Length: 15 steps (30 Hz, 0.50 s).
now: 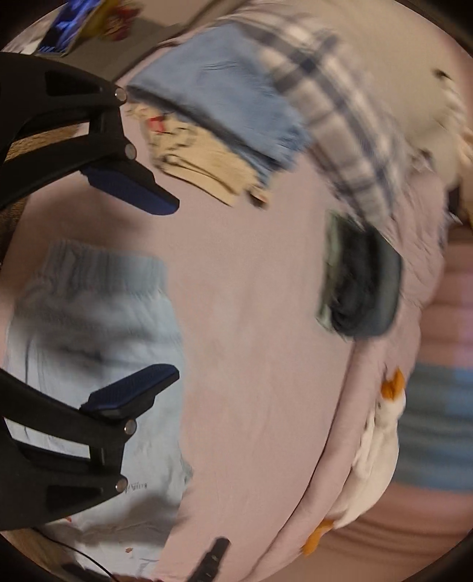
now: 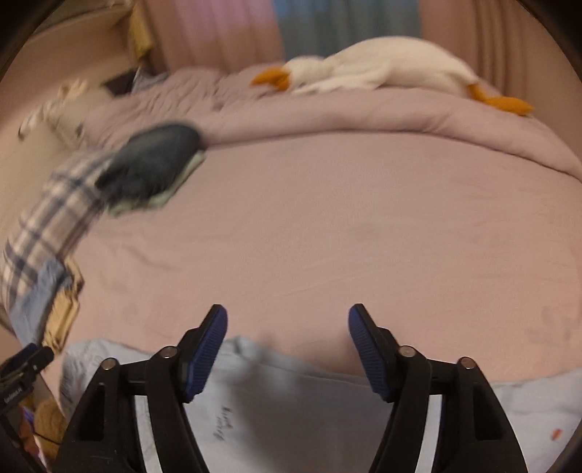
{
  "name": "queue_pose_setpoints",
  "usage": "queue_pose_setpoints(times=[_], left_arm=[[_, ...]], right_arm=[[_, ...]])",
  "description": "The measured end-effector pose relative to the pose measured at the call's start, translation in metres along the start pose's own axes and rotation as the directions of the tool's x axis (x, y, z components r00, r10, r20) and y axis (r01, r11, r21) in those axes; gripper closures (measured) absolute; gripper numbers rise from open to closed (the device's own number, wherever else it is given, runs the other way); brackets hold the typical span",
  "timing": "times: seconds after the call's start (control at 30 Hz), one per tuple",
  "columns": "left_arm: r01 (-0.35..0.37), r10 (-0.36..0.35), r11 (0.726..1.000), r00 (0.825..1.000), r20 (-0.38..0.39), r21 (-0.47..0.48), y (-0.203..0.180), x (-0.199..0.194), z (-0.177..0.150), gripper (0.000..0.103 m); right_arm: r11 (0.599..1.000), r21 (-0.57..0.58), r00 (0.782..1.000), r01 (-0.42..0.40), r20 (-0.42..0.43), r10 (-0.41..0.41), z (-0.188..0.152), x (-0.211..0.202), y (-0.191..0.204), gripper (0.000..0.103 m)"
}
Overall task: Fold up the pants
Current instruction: 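Open both tools and lift them off the folded pants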
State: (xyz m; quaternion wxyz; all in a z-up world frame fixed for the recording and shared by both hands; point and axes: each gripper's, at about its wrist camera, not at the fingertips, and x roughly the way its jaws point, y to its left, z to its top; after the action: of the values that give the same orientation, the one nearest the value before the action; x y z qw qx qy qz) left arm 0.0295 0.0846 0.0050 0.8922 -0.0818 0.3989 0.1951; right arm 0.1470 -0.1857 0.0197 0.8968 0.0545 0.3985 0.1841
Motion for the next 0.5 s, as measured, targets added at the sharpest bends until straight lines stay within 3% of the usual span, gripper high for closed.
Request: queue_pose_setpoints(times=[0.13,0.33,0.4,0.5], left_arm=[[0.057,-0.063,0.992,0.997,0.051,0.112,-0.04,-0.014,0.014,0.016],[0.188,-0.195,0.96,0.981,0.01,0.206,-0.098,-0.006,0.025,0.016],[0.235,-0.239,0.948,0.971,-0.007,0.214,-0.113,0.0,0.028,0.016],[0.321,-0.31,0.931,0.947,-0.09,0.172,-0.13,0.023,0.033,0.021]], right_arm=[[0.985,0.122,0.99,0.121,0.057,-0.128,0.003,-0.037,-0.058,0.028],[0.908,0.356,0.955,0.223,0.107,-0.277,-0.011,-0.085,-0.158,0.027],[0.856,0.457,0.939,0.242,0.111,-0.324,-0.022,-0.097,-0.196,0.027],[0.744,0.586,0.899,0.321,0.058,-0.434,-0.044,-0.11,-0.245,0.027]])
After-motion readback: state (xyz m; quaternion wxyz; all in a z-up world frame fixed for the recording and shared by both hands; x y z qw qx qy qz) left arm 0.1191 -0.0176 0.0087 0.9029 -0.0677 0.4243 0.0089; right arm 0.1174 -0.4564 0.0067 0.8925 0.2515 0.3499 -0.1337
